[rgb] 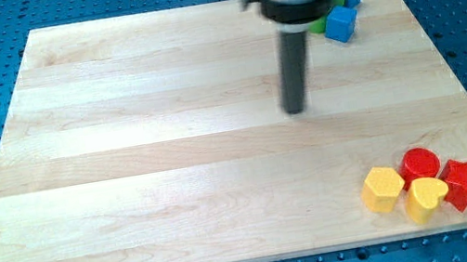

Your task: Move arm to the top right slightly

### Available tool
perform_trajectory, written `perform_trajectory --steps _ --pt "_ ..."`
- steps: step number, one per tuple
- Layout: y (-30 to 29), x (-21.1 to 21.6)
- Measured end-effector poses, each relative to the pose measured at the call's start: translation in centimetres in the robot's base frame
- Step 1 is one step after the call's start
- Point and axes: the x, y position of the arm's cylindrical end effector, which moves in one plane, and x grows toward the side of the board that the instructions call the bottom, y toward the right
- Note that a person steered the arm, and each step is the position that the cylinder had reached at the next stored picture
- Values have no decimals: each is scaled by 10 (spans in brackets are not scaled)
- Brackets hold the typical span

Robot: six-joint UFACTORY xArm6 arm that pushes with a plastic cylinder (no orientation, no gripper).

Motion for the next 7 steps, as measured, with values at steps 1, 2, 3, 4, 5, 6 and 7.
perform_trajectory --steps 1,2,3,4,5,6,7 --pt "44 -5" --pt "67 -31" --pt "67 -31" --pt "67 -31" --pt "69 -31" --pt "72 -31" --pt "78 -31"
